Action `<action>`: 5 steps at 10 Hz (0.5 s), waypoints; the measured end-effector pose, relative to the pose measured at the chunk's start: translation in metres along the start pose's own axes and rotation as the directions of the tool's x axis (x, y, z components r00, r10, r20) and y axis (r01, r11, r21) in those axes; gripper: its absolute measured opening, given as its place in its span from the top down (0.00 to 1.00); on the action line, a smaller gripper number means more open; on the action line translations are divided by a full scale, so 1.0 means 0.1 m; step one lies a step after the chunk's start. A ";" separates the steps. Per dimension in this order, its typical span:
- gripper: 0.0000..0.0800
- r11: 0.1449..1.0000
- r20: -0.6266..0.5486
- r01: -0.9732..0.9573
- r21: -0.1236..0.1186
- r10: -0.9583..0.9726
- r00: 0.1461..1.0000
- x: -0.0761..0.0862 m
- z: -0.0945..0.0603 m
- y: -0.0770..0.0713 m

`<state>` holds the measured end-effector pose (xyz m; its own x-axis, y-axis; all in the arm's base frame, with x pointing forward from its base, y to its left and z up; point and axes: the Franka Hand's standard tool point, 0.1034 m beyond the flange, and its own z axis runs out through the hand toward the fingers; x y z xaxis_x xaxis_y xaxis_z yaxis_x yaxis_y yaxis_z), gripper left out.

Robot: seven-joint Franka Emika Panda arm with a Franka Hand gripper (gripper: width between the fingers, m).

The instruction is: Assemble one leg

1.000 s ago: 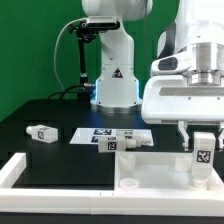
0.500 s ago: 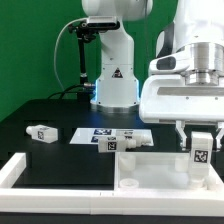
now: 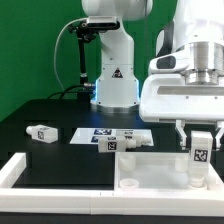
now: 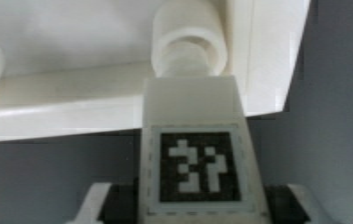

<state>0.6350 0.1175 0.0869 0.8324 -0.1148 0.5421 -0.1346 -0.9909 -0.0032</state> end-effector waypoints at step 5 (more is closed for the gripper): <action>0.64 1.000 -0.011 0.012 -0.007 -0.012 1.000 -0.04 0.09 0.01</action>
Offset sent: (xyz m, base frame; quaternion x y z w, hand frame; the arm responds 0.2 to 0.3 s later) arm 0.0035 0.0014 -0.0136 0.0029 0.0096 0.0097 0.9999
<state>0.6366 0.1168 0.0768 0.8282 -0.1023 0.5511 -0.1284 -0.9917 0.0090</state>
